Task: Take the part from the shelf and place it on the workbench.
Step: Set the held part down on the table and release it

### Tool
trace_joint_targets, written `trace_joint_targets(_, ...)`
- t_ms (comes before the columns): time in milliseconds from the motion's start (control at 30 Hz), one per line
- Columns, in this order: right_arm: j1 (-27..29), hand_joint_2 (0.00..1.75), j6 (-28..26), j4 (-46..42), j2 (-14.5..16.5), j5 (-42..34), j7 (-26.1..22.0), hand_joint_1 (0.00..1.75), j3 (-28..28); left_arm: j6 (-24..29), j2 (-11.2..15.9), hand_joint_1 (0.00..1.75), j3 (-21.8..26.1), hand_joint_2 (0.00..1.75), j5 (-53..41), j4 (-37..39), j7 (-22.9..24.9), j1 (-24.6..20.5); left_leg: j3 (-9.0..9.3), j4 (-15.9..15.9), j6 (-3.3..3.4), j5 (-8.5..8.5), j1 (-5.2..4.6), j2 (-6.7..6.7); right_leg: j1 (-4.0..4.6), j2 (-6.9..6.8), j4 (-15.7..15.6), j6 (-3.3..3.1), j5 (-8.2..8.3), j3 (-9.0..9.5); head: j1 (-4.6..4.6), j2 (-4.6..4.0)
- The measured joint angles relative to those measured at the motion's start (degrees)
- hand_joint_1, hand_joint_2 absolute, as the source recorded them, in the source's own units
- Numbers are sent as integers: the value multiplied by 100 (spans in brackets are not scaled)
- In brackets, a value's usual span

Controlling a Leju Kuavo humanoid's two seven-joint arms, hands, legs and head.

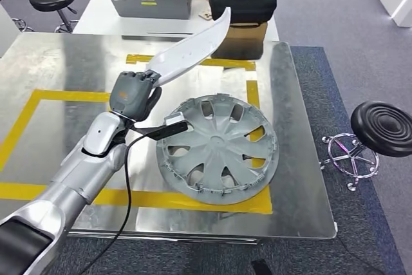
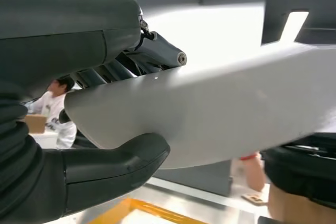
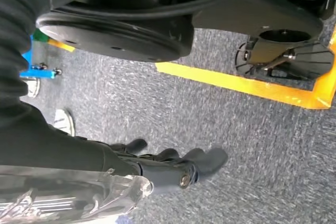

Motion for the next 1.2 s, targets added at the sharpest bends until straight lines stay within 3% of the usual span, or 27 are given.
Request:
trace_joint_targets(133,-4,175,1,-2,-4,31,6,0,0,-15,-3,175,-4,175,-23,9,-1,-5,-3,-6,56,-18,-4,-39,15,-11,-104,-136,25,73,38,0)
trace_joint_targets(200,-7,175,1,-2,-4,38,7,0,0,-18,-1,175,-6,175,-25,18,-2,-15,-3,-5,86,-28,-21,-46,11,-17,-136,-170,25,107,44,0)
trace_joint_targets(267,-8,175,1,-2,-4,45,10,0,0,-36,1,175,-7,175,-42,27,-2,-31,-3,-4,106,-30,-38,-47,1,-21,-150,-145,34,117,44,0)
trace_joint_targets(400,-18,175,17,-2,-4,97,37,0,1,-120,-4,175,-20,175,-125,144,10,-164,-3,0,123,-27,-60,-46,-29,-25,-162,56,37,114,41,0)
trace_joint_targets(467,-32,175,37,-2,-4,143,60,0,3,-132,-22,175,-28,175,-150,315,14,-339,-2,0,124,-18,-60,-44,-31,-23,-156,100,39,105,39,0)
trace_joint_targets(700,-81,175,70,-1,-4,198,103,0,9,-149,-96,175,-24,175,-136,852,-33,-832,1,-6,85,19,-50,-42,-21,-18,-83,96,39,62,38,0)
trace_joint_targets(1200,-87,175,76,-1,-4,234,105,0,10,-125,-147,175,-24,175,-190,1128,43,-942,3,-8,69,30,-45,-41,-17,-19,-45,79,30,47,39,0)
